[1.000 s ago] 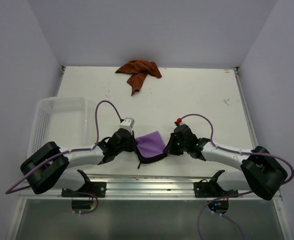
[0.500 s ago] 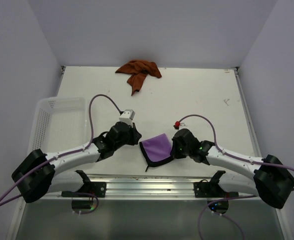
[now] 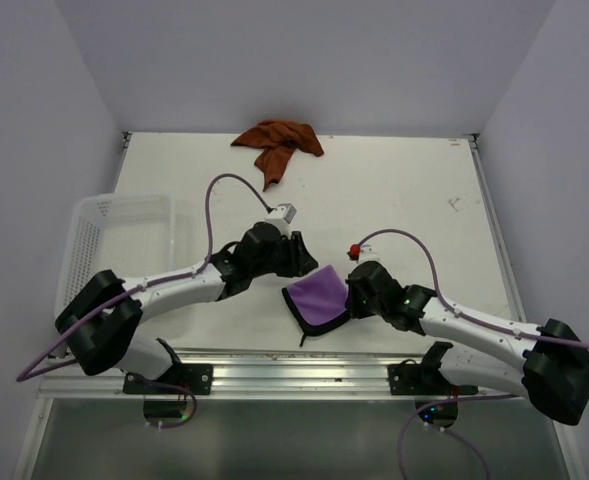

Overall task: Roll the towels
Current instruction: Roll the towel

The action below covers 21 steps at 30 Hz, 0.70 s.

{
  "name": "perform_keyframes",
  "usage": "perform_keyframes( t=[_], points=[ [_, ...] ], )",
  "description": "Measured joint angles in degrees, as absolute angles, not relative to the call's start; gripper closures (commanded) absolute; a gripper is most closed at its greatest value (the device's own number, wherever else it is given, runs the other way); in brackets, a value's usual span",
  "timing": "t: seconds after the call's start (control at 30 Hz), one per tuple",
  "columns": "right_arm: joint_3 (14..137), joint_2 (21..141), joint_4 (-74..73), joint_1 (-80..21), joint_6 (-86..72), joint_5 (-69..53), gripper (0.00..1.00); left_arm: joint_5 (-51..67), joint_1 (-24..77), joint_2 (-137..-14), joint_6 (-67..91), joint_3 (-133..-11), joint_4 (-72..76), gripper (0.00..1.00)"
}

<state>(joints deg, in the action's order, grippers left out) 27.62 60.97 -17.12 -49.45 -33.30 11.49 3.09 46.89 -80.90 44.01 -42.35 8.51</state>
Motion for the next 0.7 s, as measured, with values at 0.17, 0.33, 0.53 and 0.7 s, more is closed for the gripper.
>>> perform_keyframes(
  t=[0.17,0.33,0.53,0.7],
  points=[
    [26.7,60.0,-16.7,-49.5,-33.3,12.6,1.00,8.0,46.9,-90.3,47.2,-47.5,9.9,0.55],
    [24.7,59.9,-15.7,-49.5,-33.4,12.9,1.00,11.3,46.9,-96.6,50.3,-50.6,10.2,0.53],
    [22.8,59.6,-13.7,-49.5,-33.4,13.0,1.00,12.2,47.1,-99.1,52.8,-52.4,10.0,0.52],
    [21.8,58.6,-12.2,-49.5,-33.4,13.4,1.00,12.1,47.9,-102.3,53.4,-57.1,8.6,0.51]
  ],
)
